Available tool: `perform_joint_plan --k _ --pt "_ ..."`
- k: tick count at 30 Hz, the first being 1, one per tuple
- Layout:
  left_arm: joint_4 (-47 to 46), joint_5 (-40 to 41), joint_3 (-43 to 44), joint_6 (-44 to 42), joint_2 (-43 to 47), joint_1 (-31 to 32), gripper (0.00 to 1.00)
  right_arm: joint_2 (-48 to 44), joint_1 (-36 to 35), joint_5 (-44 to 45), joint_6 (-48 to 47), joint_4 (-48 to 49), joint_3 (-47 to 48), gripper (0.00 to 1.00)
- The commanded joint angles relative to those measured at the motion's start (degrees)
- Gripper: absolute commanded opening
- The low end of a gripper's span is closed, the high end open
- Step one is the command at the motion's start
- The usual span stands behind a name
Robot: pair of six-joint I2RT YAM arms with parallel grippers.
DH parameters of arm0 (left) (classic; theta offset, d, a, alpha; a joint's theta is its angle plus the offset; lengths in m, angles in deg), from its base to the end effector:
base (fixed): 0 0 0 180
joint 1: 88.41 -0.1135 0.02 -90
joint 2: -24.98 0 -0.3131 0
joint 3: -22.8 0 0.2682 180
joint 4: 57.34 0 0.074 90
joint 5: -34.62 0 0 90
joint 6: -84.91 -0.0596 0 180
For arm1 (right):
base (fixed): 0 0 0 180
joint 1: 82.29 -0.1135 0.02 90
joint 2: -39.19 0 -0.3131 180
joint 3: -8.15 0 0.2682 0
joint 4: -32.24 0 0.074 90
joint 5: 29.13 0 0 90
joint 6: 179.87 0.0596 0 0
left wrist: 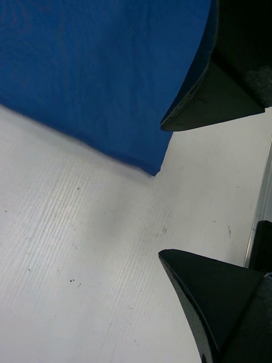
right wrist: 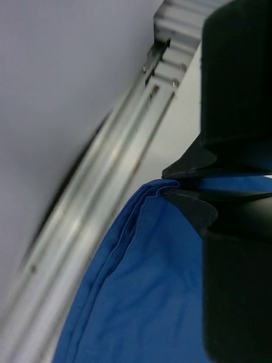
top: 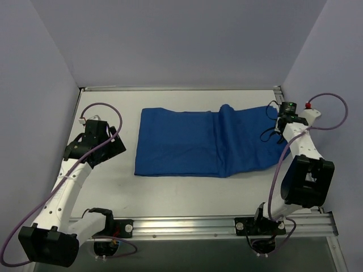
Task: Open and lay out the surgical kit
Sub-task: Open the surgical kit at the center of the board.
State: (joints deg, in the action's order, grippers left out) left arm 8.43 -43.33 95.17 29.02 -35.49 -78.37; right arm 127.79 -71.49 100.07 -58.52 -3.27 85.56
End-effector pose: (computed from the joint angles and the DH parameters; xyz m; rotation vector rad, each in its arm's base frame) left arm 0.2051 -0.0237 0.3344 -0.6008 2.4086 -0.0615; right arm 0.3445 -0.1041 0.2870 1.0899 1.9565 -0.6200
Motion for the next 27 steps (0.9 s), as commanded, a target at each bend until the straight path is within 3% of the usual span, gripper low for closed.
perform_joint_plan --k 1,10,13,14,17,22,27 --pt "-3.1 -1.2 -0.3 -1.3 2.5 0.1 0.94 -0.1 5.0 8.7 -1.5 -1.8 2.2 0.00" --pt "-4.0 -2.2 -3.8 -0.6 4.4 0.2 0.94 2.4 13.0 5.2 -11.5 6.8 1.4 0.00" --pt "-4.0 -2.2 -4.2 -0.6 4.2 0.1 0.94 4.1 13.3 3.8 -9.8 5.1 2.0 0.19" --pt "-4.0 -2.2 -4.2 -0.6 4.2 0.2 0.94 4.5 13.3 3.3 -9.4 4.5 2.7 0.31" --pt "-4.0 -2.8 -3.9 -0.4 3.6 0.2 0.94 5.2 13.2 2.6 -6.6 0.5 5.7 0.49" --pt "-3.7 -2.5 -2.4 -0.7 1.8 1.3 0.94 3.2 9.9 -2.3 -3.5 -5.6 10.7 0.66" --pt "-3.6 -0.1 1.5 0.4 -2.3 7.0 0.94 -4.6 0.4 -16.0 -3.7 -3.2 9.9 0.84"
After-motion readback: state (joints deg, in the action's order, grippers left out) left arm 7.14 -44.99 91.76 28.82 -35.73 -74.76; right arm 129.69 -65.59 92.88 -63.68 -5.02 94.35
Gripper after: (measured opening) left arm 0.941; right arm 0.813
